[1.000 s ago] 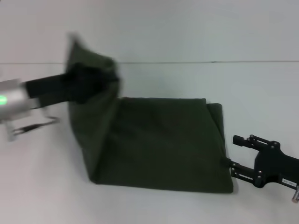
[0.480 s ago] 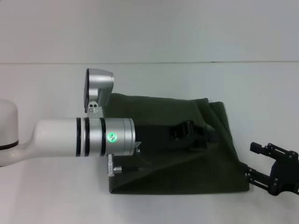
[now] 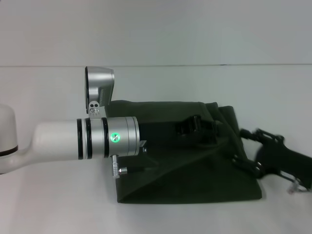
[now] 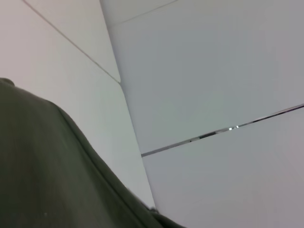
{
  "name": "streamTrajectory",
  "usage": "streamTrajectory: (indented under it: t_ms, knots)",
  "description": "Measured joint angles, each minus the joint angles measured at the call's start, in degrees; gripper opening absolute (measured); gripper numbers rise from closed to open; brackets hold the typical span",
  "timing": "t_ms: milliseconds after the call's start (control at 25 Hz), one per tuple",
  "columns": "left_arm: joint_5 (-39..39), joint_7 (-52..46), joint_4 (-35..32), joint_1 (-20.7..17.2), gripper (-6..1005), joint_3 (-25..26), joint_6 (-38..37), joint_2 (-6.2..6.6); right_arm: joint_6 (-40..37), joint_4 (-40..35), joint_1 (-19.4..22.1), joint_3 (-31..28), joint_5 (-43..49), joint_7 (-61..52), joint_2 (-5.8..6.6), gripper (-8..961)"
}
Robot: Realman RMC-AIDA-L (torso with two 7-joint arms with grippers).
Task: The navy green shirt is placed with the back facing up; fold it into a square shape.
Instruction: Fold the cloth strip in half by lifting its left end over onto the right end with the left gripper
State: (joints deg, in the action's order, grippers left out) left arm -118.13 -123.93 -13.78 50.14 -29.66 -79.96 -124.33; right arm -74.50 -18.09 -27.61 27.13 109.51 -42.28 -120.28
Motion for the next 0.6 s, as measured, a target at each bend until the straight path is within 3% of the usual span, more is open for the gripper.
streamTrajectory:
  t_ms: [120,600]
  knots:
    - [0.07,0.03,-0.33,-0.03,47,0.07,-0.27,0.08,2.94,2.96,-2.93,-0.19,-2.66,6.25,-0.02,721]
    - [1.42,0.92,-1.17,-0.53,47,0.03,-0.78,0.19,11.10,11.66,-11.34,-0.33,-3.98,8.77,-0.49,720]
